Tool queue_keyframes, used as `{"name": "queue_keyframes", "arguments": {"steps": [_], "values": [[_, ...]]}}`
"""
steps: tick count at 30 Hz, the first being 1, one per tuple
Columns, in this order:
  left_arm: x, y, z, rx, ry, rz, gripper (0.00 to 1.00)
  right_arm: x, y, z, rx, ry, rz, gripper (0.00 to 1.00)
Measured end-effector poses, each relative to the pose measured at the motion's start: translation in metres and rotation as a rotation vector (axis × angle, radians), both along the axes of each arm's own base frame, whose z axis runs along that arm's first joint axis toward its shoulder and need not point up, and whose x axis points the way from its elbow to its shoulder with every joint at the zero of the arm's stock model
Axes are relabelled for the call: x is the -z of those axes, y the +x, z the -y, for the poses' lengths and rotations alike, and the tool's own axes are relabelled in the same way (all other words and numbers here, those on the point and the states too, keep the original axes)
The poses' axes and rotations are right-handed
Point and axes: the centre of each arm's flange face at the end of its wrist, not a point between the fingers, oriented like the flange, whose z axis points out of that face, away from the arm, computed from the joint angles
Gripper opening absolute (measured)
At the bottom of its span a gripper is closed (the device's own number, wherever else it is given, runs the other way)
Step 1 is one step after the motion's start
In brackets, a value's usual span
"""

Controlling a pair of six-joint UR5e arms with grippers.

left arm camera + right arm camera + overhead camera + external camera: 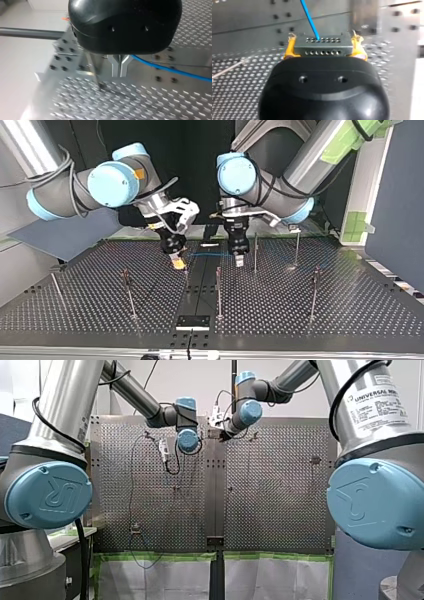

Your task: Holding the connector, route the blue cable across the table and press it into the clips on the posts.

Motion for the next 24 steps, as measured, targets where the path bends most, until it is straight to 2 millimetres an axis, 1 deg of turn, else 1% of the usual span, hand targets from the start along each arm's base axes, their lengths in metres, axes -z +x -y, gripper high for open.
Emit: {"name": "queue_keyframes", "arguments": {"steps": [4, 7, 10, 11, 13, 15, 16, 20, 24], "values": [[-0.038, -0.003, 0.000, 0.036, -0.028, 0.061, 0.00, -0.025, -0.006, -0.009, -0.007, -0.034, 0.024, 0.00], [-0.061, -0.006, -0.003, 0.053, -0.045, 0.101, 0.00, -0.044, -0.012, -0.015, -0.018, -0.059, 0.046, 0.00], [-0.079, -0.009, -0.008, 0.064, -0.060, 0.130, 0.00, -0.060, -0.018, -0.021, -0.023, -0.081, 0.063, 0.00], [-0.081, -0.009, -0.009, 0.064, -0.063, 0.133, 0.00, -0.066, -0.020, -0.024, -0.024, -0.089, 0.069, 0.00], [-0.081, -0.007, -0.013, 0.062, -0.066, 0.131, 0.00, -0.072, -0.023, -0.025, -0.022, -0.097, 0.074, 0.00], [-0.077, -0.005, -0.013, 0.065, -0.062, 0.122, 0.00, -0.070, -0.023, -0.024, -0.022, -0.095, 0.070, 0.00], [-0.072, -0.002, -0.014, 0.063, -0.058, 0.110, 0.00, -0.068, -0.022, -0.023, -0.021, -0.092, 0.067, 0.00], [-0.052, 0.002, -0.016, 0.055, -0.043, 0.074, 0.00, -0.045, -0.018, -0.015, -0.018, -0.063, 0.039, 0.00], [-0.039, 0.007, -0.018, 0.054, -0.041, 0.070, 0.00, -0.023, -0.014, -0.008, -0.017, -0.039, 0.012, 0.00]]}}
